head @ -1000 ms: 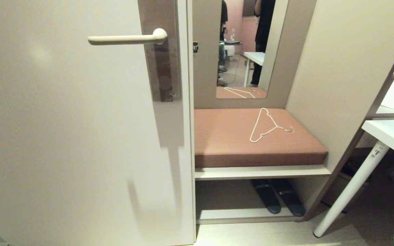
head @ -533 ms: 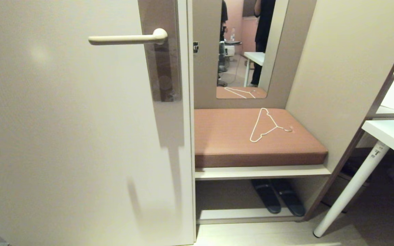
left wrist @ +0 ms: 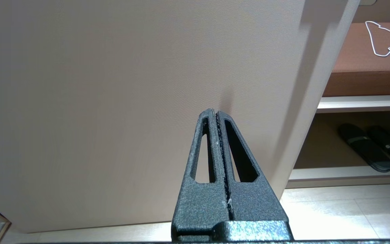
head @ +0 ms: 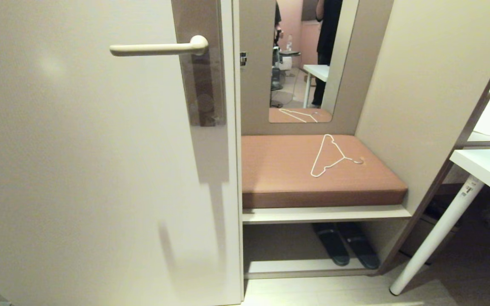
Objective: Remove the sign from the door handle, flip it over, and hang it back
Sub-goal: Hand it to the other hand
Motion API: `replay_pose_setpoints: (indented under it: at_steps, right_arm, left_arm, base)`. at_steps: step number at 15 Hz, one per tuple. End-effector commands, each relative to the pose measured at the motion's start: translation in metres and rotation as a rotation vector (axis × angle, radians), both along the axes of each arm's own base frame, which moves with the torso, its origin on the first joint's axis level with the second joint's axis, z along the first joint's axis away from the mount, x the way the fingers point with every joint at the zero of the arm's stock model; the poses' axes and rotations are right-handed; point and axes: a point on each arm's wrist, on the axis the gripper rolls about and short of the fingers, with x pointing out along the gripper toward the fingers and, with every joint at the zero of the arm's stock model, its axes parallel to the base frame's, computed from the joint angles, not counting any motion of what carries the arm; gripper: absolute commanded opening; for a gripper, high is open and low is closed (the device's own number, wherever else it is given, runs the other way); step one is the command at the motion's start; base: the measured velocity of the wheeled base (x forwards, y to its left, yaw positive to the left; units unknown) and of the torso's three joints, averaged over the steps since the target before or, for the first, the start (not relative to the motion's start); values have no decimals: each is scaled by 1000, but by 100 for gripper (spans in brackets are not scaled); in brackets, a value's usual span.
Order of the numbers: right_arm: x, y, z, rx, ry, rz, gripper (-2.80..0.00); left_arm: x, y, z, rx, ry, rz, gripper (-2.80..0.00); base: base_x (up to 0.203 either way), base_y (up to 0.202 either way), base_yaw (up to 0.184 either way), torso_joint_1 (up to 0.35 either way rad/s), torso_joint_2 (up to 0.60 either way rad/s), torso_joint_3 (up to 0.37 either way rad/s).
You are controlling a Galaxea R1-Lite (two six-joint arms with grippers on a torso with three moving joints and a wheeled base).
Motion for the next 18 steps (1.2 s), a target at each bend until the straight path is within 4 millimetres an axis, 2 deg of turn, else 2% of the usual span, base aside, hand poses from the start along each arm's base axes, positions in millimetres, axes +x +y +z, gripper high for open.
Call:
replay_pose_setpoints:
  at_steps: [1,8,12,15,18]
  right_arm:
    - [10,0,14,-5,55,3,-280]
    - [60,3,85,-16,76,81,-280]
    - [83,5,110,-15,90,183,-280]
    - [105,6,116,-13,98,227,-280]
    - [126,9,122,-6,113,320,-280]
  left_arm:
    - [0,0,0,0,1,0,-280]
    - [0,0,0,48,-2,-14,-280]
    - [-1,-1,4,83,-13,-31,-280]
    - [2,-3,28,75,0,-122,-280]
    - [13,-4,69,48,24,-209,-280]
  base:
    - [0,0,0,0,0,0]
    - [0,0,0,0,0,0]
    - [0,0,0,0,0,0]
    - [0,0,0,0,0,0]
    - [0,0,0,0,0,0]
